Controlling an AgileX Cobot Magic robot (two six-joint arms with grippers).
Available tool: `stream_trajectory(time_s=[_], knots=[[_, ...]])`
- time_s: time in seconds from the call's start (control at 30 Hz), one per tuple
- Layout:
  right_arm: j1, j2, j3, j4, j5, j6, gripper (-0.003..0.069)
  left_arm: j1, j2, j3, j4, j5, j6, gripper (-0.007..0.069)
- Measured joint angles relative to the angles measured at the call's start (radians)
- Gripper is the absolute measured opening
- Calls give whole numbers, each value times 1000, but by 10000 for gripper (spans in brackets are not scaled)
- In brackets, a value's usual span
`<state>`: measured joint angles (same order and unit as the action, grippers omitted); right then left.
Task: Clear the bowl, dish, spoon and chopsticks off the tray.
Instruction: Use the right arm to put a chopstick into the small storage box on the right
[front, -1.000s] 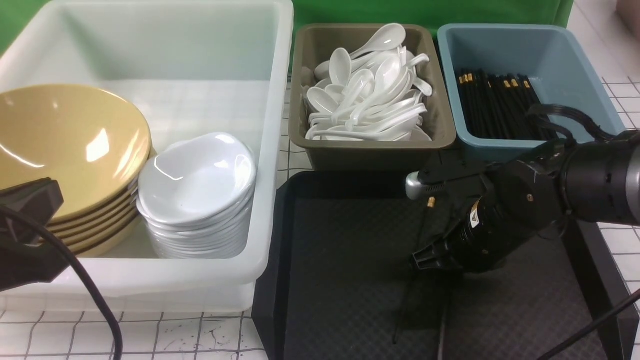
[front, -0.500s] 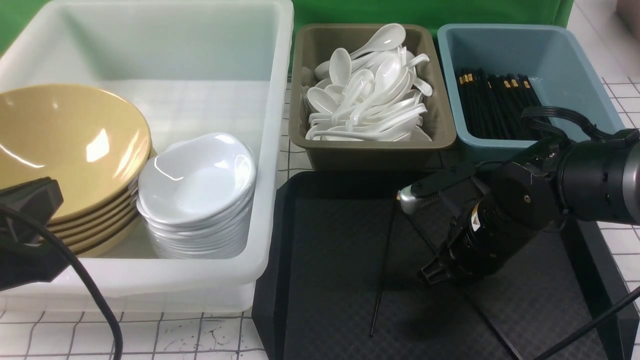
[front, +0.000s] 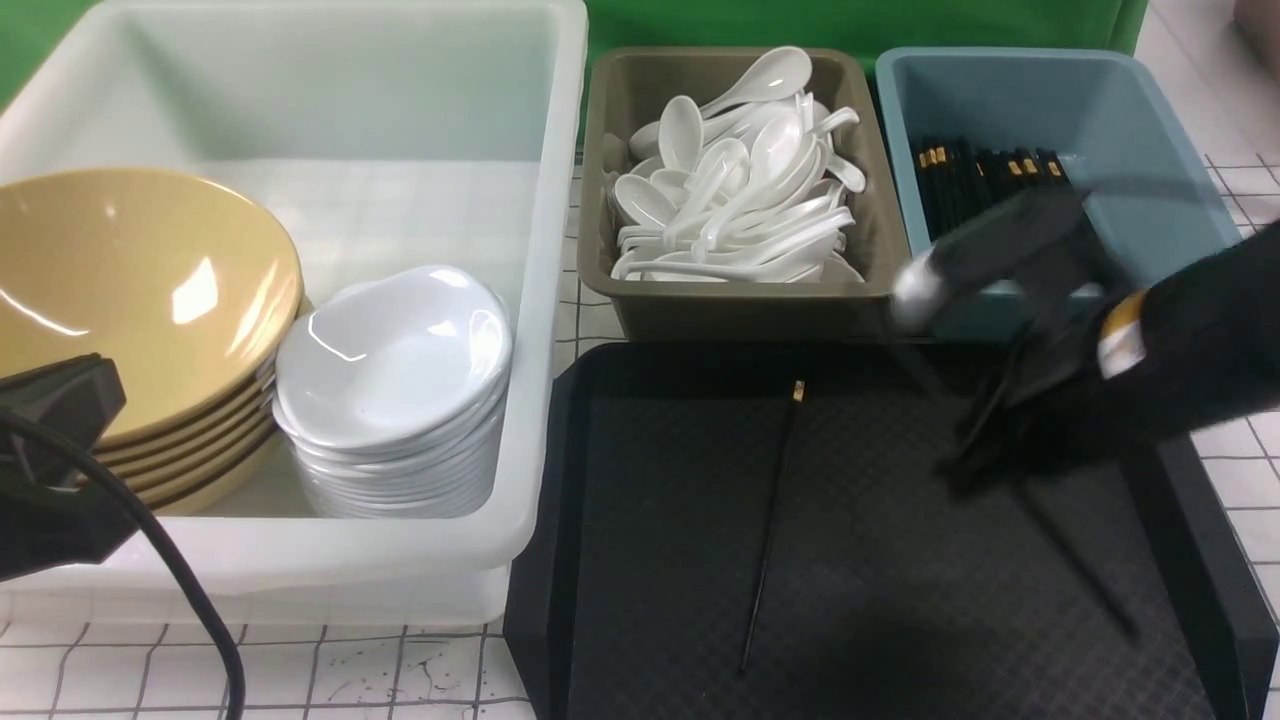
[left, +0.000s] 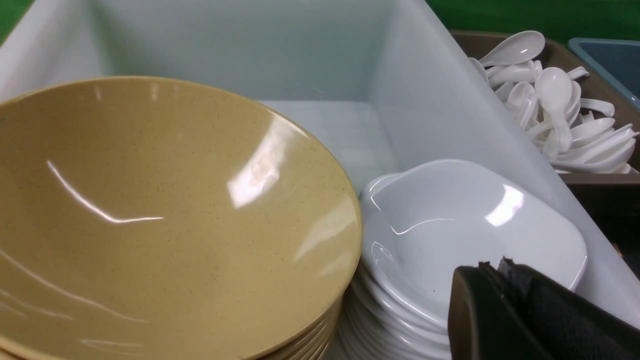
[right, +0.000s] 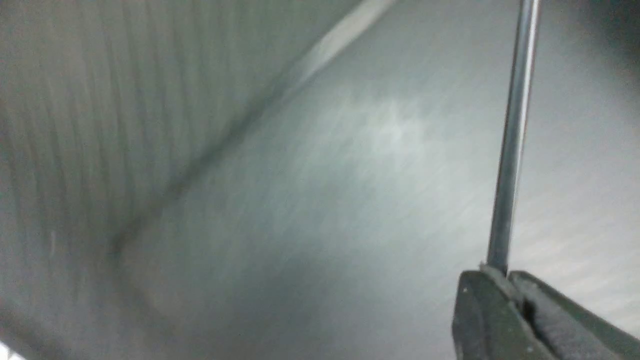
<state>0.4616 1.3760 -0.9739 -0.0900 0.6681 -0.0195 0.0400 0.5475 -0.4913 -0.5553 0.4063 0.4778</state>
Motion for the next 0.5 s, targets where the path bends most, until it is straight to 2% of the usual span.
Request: stream_trajectory(time_s=[0.1,0.23,0.4,0.5], knots=[[-137,-67,-29,-43,-297,33,52,0,0,0,0,-3,0,-7],[-272,56,-151,-50,-491,108,52,0,0,0,0,-5,0,-7],[-332,347,-401,-52,-466,145,52,0,0,18,0,-13,0,-7],[-341,551,-586,-52,-300,162,67,0,0,47,-3,-33,0,-7]])
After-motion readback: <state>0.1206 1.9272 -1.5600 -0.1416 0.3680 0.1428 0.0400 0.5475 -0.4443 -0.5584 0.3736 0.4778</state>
